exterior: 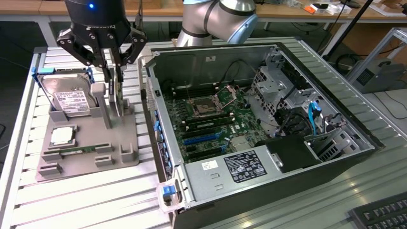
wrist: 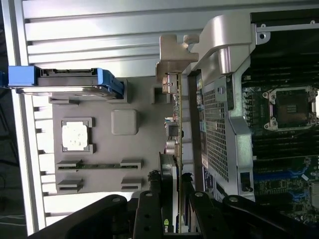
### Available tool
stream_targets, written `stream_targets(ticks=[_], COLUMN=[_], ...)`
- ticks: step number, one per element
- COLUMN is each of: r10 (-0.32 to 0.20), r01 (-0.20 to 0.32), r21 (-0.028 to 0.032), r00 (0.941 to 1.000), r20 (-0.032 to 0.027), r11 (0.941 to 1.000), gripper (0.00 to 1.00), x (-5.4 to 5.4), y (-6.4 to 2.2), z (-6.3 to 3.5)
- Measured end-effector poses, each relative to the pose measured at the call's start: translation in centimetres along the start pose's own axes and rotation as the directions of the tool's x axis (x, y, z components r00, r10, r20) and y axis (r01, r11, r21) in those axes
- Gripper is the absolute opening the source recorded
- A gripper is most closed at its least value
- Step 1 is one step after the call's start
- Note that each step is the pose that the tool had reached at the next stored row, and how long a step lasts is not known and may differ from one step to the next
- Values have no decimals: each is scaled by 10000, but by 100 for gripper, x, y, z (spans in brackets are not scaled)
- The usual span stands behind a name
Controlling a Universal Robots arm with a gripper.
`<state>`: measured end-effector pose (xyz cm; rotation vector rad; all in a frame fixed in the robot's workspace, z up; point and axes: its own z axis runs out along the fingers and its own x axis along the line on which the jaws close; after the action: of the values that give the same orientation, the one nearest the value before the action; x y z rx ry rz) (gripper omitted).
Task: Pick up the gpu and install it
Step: 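Pick up the gpu and move the gpu toward the slot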
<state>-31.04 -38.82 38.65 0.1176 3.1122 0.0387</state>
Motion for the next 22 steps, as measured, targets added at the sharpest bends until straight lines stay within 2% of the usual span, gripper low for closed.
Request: stream_targets(ticks=[22], r10=[0], r01=[0], r21=[0], r00=[10000], r20=[-1], r11=[10000], gripper=[27], x=[-7], y=[7], z=[-266])
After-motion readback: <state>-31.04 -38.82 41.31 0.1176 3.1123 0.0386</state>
